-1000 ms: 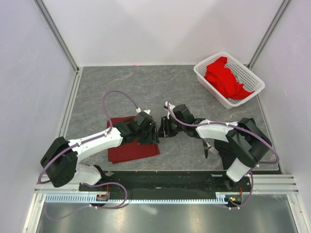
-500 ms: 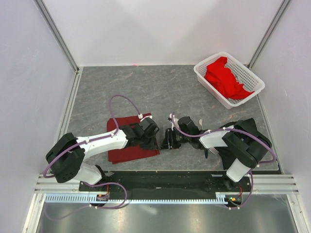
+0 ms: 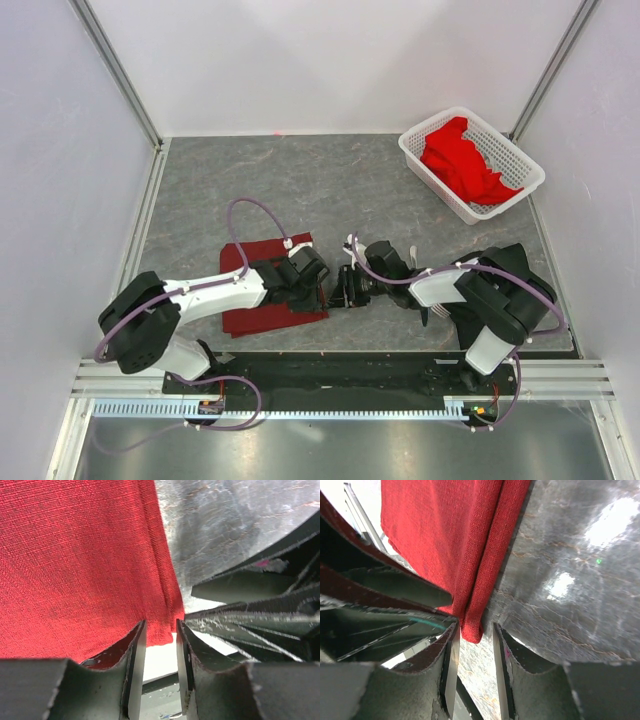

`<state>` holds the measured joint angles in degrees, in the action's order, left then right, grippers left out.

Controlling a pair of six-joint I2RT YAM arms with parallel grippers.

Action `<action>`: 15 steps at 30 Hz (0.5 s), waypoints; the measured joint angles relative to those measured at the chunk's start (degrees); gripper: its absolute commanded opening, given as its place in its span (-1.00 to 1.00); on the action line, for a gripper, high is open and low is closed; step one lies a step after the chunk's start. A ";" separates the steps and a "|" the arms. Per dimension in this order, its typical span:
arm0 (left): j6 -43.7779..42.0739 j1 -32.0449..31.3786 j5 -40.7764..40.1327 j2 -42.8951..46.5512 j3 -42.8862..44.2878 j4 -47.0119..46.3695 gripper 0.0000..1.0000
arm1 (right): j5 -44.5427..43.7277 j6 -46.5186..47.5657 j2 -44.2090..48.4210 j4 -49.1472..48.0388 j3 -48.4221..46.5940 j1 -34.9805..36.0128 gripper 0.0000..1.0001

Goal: Fold the napkin into a case and place the utensils inside
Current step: Smooth out the lower triangle-folded napkin at the center of the board.

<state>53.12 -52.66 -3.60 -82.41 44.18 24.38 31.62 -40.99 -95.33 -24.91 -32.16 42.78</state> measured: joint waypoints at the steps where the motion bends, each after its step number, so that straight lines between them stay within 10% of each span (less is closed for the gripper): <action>1: 0.00 -0.04 -0.24 -0.39 0.00 0.00 -0.27 | 0.09 -0.07 -0.20 -0.22 0.00 0.17 -0.22; 15: 0.26 -0.24 -1.49 -0.68 0.00 1.11 -0.94 | 0.68 -1.01 -2.38 -2.19 0.00 1.44 -0.63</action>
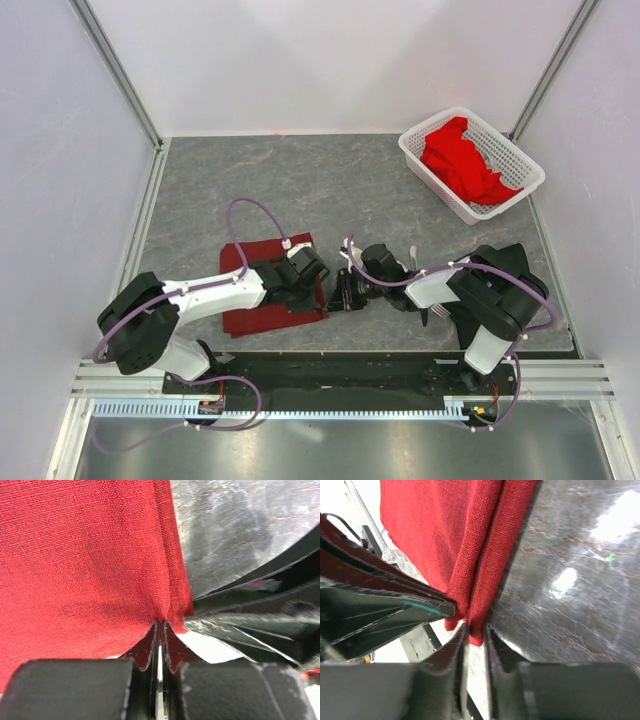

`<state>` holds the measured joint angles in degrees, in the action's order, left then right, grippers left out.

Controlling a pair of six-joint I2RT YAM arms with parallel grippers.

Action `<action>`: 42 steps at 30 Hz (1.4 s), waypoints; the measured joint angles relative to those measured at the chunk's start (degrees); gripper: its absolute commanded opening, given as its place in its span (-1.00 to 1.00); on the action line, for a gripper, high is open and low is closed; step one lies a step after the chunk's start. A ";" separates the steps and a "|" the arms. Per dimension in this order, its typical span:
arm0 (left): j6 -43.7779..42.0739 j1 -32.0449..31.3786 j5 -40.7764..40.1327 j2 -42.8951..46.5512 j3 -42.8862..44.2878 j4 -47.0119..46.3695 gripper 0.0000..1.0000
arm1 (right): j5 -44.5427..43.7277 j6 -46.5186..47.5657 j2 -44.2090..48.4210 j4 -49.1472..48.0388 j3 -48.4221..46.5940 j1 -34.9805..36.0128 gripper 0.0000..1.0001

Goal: Fold the napkin into a case and place the utensils inside
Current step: Smooth out the lower triangle-folded napkin at the center of the board.

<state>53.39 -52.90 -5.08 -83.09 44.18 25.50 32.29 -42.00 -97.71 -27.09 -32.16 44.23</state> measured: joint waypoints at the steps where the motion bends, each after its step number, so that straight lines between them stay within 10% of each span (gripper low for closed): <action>1: 0.00 0.00 0.00 0.42 0.02 0.11 -0.94 | 0.02 -0.28 -0.22 -0.35 0.00 0.26 -0.71; 11: 0.00 -0.39 1.05 -0.28 1.92 0.07 -0.94 | 0.02 -1.53 -1.27 -2.16 0.02 0.85 -0.81; 21: 0.00 -0.57 2.08 -0.52 1.97 -0.22 -0.25 | -1.29 -0.63 0.20 0.76 0.11 0.94 -0.41; 30: -0.02 0.81 -1.57 14.95 1.97 4.11 -0.19 | -4.20 4.13 7.19 7.85 0.11 0.92 -0.17; 42: -3.13 25.22 -1.22 29.49 -3.28 8.94 -0.10 | -2.67 4.52 1.18 6.71 -4.52 2.64 0.12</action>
<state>50.26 -27.68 -6.31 -53.60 40.91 34.44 29.63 -37.47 -96.53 -20.38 -36.69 46.87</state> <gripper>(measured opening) 0.448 0.577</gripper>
